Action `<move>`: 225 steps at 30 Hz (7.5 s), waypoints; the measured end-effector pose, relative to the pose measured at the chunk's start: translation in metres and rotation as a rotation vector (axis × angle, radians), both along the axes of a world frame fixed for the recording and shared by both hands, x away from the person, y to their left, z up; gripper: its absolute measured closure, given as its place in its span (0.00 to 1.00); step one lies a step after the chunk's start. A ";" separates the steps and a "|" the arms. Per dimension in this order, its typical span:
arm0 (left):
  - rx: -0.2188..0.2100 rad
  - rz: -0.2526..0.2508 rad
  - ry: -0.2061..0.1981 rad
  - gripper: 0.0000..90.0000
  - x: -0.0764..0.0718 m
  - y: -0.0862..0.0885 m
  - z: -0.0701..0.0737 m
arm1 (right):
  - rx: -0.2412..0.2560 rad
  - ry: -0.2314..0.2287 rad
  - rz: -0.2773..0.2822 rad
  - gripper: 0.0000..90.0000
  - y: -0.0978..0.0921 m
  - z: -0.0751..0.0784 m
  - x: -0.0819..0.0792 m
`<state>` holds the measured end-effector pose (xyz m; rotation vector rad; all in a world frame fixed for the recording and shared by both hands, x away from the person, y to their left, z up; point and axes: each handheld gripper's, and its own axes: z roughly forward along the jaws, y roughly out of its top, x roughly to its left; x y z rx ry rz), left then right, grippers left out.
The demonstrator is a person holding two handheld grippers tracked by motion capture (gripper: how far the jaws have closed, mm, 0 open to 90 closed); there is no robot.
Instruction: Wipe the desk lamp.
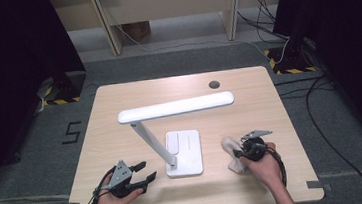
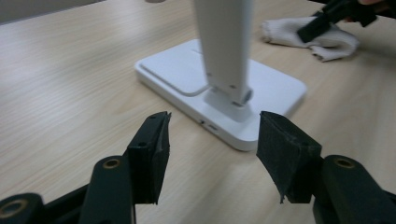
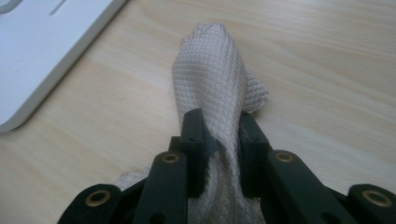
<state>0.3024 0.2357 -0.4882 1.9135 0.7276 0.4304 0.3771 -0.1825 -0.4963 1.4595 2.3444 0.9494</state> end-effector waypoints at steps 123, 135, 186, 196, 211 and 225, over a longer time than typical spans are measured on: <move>-0.014 0.123 -0.012 0.89 0.023 0.016 0.018 | -0.009 -0.172 0.306 0.88 0.126 -0.003 -0.016; -0.049 0.262 0.027 0.89 0.035 0.034 0.020 | 0.000 -0.175 0.306 0.88 0.125 -0.004 -0.016; -0.241 0.161 -0.021 0.89 0.022 0.010 0.059 | 0.010 -0.187 0.293 0.89 0.126 -0.006 -0.015; -0.262 0.164 -0.075 0.89 0.020 0.016 0.078 | 0.016 -0.197 0.297 0.89 0.125 -0.007 -0.015; -0.290 0.170 -0.154 0.89 0.019 0.023 0.105 | 0.020 -0.199 0.297 0.90 0.125 -0.007 -0.015; -0.333 0.182 -0.214 0.89 0.016 0.027 0.123 | 0.022 -0.206 0.294 0.90 0.126 -0.008 -0.016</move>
